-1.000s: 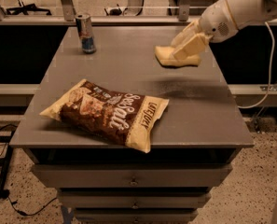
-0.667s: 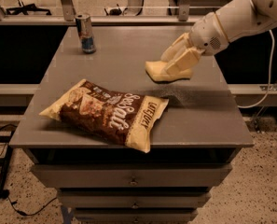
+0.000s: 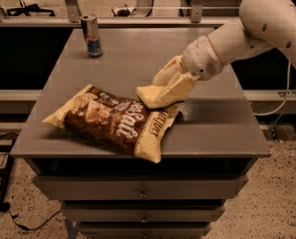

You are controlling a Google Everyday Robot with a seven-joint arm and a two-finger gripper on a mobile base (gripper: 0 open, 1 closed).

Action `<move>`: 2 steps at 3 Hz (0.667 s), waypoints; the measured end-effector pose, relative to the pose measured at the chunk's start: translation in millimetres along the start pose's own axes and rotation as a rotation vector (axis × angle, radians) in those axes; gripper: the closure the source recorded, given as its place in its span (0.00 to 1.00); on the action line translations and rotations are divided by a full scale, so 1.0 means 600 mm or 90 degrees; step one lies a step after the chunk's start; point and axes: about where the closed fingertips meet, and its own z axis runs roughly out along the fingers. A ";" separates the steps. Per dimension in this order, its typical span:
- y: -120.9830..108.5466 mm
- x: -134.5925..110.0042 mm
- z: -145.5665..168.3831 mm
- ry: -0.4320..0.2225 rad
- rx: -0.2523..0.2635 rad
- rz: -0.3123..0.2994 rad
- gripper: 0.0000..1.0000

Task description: Move sponge near brown chip bag

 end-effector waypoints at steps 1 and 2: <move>-0.005 -0.002 0.009 -0.008 0.003 -0.015 0.20; -0.028 0.002 0.005 -0.015 0.021 -0.018 0.00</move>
Offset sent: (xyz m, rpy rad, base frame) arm 0.0285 -0.0036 0.0020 0.0365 -0.0695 -0.0308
